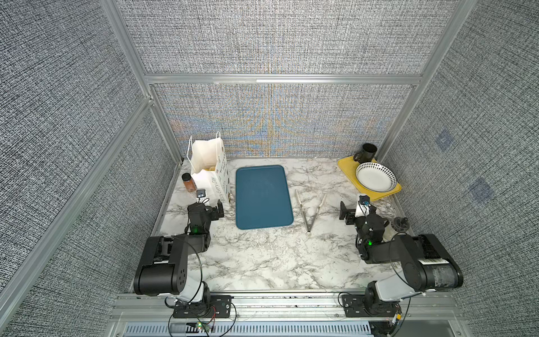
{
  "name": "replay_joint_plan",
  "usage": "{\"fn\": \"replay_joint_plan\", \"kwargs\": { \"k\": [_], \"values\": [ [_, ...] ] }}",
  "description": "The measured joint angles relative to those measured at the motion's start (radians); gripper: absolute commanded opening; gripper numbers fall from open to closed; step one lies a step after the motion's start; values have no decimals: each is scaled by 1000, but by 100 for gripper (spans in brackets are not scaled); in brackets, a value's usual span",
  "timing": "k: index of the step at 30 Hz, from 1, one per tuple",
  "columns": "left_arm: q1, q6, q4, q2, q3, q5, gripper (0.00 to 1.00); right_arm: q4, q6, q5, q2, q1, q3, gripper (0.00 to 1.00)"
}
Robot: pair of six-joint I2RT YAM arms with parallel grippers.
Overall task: Pack bread into a paper bag
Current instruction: Reset both arms
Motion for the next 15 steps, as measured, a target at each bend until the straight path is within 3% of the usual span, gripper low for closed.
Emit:
{"fn": "replay_joint_plan", "kwargs": {
  "k": [15],
  "values": [
    [0,0,0,0,0,0,99,-16,10,-29,8,-18,17,99]
  ]
}}
